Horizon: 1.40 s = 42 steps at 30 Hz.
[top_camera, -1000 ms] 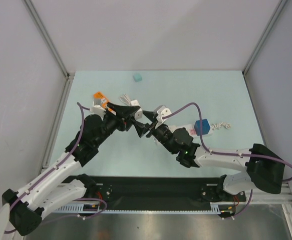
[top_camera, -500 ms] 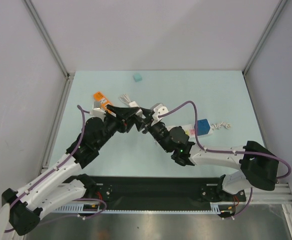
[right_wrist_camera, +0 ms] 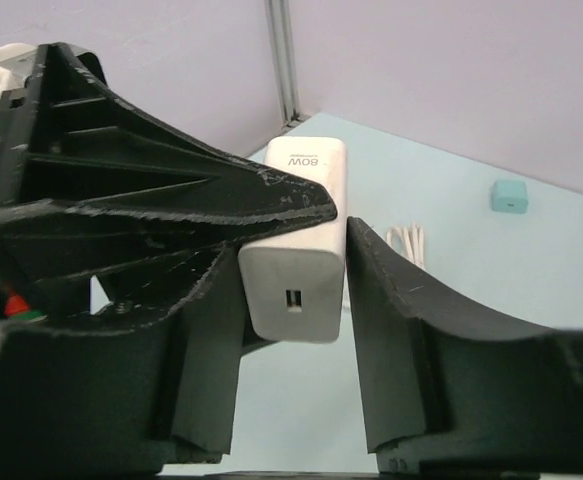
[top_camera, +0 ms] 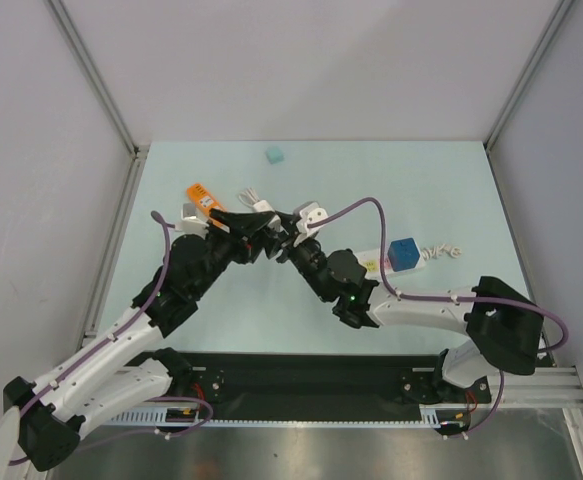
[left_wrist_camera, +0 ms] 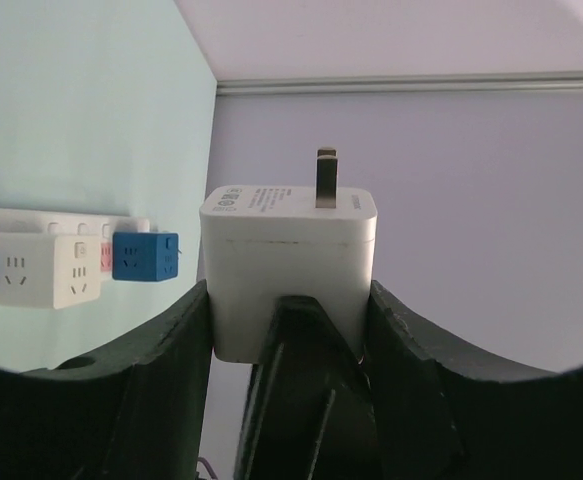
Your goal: Insert the plug
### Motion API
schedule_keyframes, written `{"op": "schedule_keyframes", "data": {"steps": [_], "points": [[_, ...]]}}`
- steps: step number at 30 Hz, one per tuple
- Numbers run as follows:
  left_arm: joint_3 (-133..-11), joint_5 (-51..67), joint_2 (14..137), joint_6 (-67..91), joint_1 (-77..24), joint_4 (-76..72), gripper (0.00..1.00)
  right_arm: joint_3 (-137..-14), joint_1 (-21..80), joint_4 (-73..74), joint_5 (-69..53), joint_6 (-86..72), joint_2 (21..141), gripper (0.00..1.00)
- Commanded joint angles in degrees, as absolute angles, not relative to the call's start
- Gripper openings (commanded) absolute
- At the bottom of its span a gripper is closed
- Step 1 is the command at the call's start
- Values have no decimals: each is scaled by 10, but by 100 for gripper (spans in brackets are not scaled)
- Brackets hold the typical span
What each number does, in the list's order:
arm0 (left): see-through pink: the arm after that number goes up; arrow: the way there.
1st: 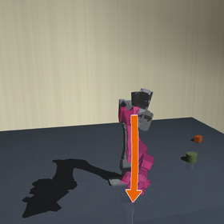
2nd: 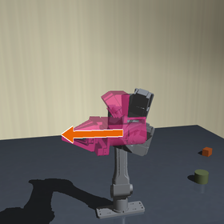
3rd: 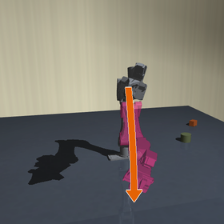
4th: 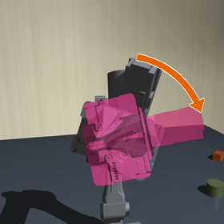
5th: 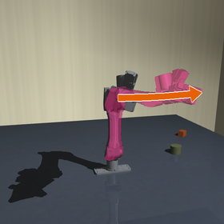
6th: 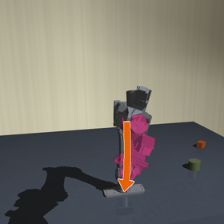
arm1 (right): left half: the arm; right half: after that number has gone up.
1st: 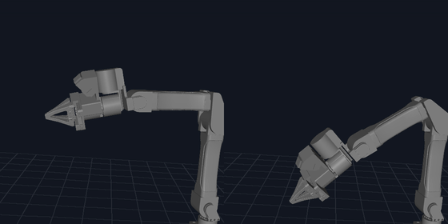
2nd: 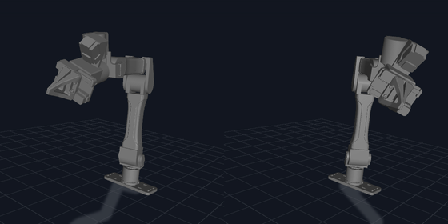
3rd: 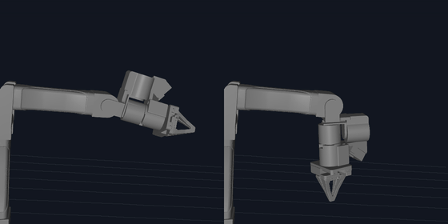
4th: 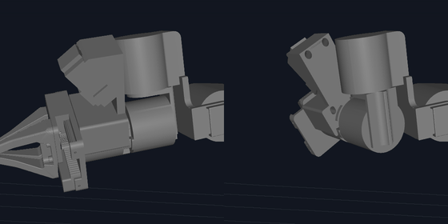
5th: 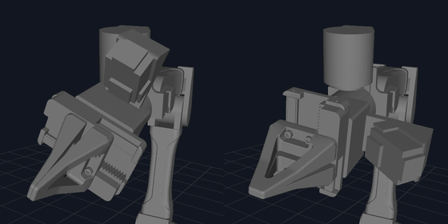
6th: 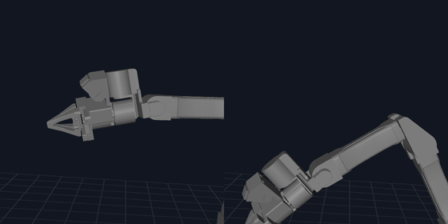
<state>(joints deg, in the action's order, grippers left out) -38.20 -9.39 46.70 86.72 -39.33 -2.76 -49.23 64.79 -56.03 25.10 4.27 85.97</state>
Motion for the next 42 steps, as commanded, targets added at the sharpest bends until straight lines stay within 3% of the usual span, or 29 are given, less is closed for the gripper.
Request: {"op": "schedule_keyframes", "data": {"steps": [1,3,5,6,8,9,10,11,14,22,26,28,31,35,42], "points": [[-388,-57,455,855,-404,-76,0,-524,646,-564,283,23,880,51],[-391,-57,456,848,-403,-76,0,-533,648,-554,289,20,882,50],[-393,-58,458,843,-403,-74,0,-531,649,-554,293,18,882,37],[-395,-56,459,833,-404,-74,0,-531,649,-554,291,17,882,20],[-409,-44,465,807,-403,-68,4,-531,649,-542,287,15,877,2],[-417,-41,471,794,-403,-60,17,-531,649,-534,287,11,875,0],[-431,-36,475,768,-404,-54,51,-532,646,-523,283,4,868,0],[-437,-18,479,756,-403,-51,68,-533,644,-482,269,-20,854,0],[-463,-7,490,723,-404,-4,99,-527,619,-406,229,-67,827,0],[-476,15,493,635,-403,87,100,-494,528,-152,178,-111,668,0],[-485,37,502,533,-399,105,100,-594,405,151,34,-139,614,0],[-526,45,516,432,-373,161,100,-661,346,266,-10,-169,632,0],[-591,1,547,321,-352,246,100,-769,224,483,-171,-171,670,0],[-614,-7,576,246,-345,269,100,-793,110,522,-349,-173,672,0],[-614,15,649,173,-342,301,100,-788,90,509,-486,-195,677,0]]}}
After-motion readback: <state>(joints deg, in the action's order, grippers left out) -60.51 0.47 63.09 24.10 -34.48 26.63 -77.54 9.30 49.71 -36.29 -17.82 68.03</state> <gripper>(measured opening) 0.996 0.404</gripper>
